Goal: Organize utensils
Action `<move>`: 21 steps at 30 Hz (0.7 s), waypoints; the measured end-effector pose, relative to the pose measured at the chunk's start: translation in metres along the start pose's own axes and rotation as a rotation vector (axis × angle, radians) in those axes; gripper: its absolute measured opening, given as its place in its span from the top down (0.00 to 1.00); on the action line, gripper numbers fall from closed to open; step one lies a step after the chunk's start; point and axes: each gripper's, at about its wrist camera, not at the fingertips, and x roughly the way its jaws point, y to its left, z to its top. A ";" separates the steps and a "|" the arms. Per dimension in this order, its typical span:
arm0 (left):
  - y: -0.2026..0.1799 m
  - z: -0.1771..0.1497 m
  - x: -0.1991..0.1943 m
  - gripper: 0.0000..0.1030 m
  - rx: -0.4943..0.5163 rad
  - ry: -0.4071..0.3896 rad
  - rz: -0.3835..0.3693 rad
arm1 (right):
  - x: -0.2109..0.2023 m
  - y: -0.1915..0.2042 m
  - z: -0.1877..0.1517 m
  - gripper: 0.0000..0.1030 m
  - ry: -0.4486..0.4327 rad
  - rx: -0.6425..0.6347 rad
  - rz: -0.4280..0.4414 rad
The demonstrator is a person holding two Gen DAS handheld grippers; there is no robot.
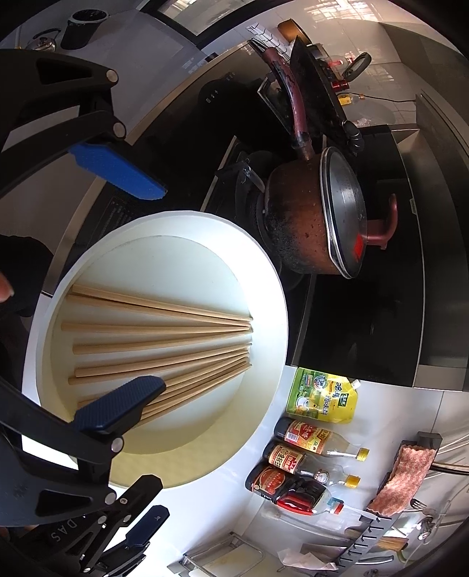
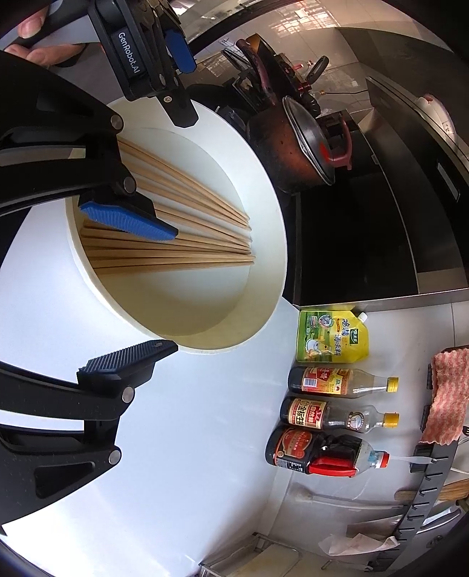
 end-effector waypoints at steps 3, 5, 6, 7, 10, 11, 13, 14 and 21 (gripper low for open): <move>-0.002 -0.001 -0.001 0.06 0.006 0.001 -0.001 | -0.001 0.000 0.000 0.46 -0.001 0.000 -0.001; -0.003 -0.001 -0.001 0.06 0.009 0.001 -0.003 | -0.001 0.000 0.000 0.46 -0.002 0.000 -0.001; -0.004 -0.001 -0.001 0.06 0.009 0.001 -0.003 | -0.001 0.000 0.000 0.46 -0.001 -0.001 -0.001; -0.005 -0.002 -0.001 0.06 0.010 0.002 -0.003 | -0.001 0.000 0.000 0.46 -0.001 0.000 -0.001; -0.006 -0.001 0.000 0.06 0.013 0.007 -0.003 | -0.001 0.000 0.000 0.46 -0.001 0.000 -0.001; -0.006 -0.002 0.000 0.06 0.013 0.009 -0.005 | -0.001 0.000 0.000 0.46 -0.001 0.000 -0.001; -0.007 -0.002 0.001 0.06 0.012 0.012 -0.008 | -0.001 0.000 0.000 0.46 -0.002 0.000 -0.001; -0.007 -0.002 0.001 0.06 0.012 0.013 -0.010 | -0.001 0.000 -0.001 0.46 -0.001 -0.001 -0.001; -0.009 -0.005 0.005 0.06 0.015 0.015 -0.020 | 0.000 -0.002 -0.002 0.46 0.004 0.003 0.000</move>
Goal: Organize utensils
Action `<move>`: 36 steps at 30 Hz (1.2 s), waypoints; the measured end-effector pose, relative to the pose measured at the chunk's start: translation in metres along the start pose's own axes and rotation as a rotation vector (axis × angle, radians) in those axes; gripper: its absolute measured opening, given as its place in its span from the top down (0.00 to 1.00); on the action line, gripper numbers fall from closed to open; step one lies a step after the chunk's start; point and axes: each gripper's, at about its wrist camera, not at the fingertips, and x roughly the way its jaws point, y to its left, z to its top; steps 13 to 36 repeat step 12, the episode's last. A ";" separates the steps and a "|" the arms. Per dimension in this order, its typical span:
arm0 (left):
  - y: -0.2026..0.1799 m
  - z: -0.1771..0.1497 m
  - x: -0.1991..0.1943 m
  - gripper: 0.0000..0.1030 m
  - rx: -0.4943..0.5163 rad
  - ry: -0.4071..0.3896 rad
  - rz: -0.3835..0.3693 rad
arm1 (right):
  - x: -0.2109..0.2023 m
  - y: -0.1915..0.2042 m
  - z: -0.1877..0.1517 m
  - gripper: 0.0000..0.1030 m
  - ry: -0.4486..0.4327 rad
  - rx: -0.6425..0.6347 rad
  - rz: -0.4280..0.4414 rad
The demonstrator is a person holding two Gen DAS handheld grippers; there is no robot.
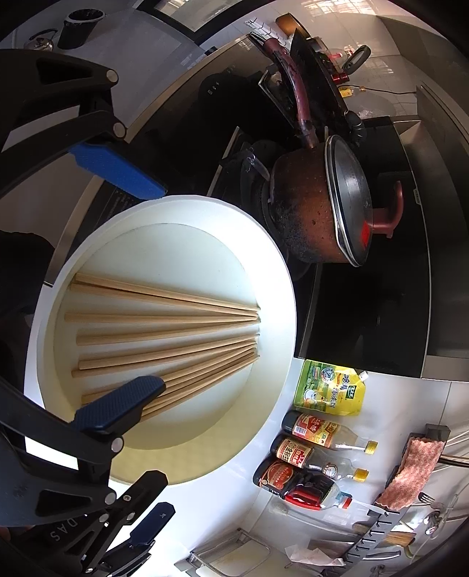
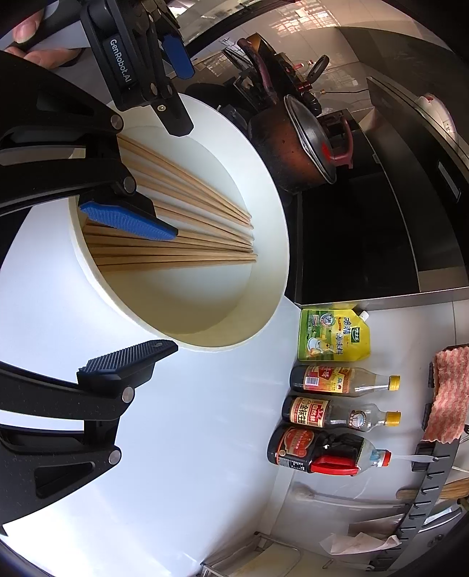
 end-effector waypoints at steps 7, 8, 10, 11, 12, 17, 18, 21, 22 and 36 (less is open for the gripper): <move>-0.002 0.001 0.002 0.06 0.004 0.009 0.009 | 0.001 0.000 -0.001 0.46 0.001 0.003 0.000; -0.002 0.001 0.003 0.06 0.004 0.015 0.007 | 0.002 0.000 -0.002 0.46 0.001 0.004 0.000; -0.002 0.001 0.004 0.06 0.005 0.018 0.009 | 0.002 0.000 -0.002 0.46 0.001 0.006 -0.001; -0.002 0.001 0.004 0.06 0.006 0.019 0.010 | 0.002 -0.001 -0.002 0.46 0.001 0.008 -0.001; -0.002 0.001 0.005 0.06 0.007 0.020 0.009 | 0.003 -0.001 -0.002 0.46 0.002 0.010 0.000; -0.002 0.001 0.005 0.06 0.007 0.020 0.009 | 0.003 -0.001 -0.002 0.46 0.002 0.010 0.000; -0.002 0.001 0.005 0.06 0.007 0.020 0.009 | 0.003 -0.001 -0.002 0.46 0.002 0.010 0.000; -0.002 0.001 0.005 0.06 0.007 0.020 0.009 | 0.003 -0.001 -0.002 0.46 0.002 0.010 0.000; -0.002 0.001 0.005 0.06 0.007 0.020 0.009 | 0.003 -0.001 -0.002 0.46 0.002 0.010 0.000; -0.002 0.001 0.005 0.06 0.007 0.020 0.009 | 0.003 -0.001 -0.002 0.46 0.002 0.010 0.000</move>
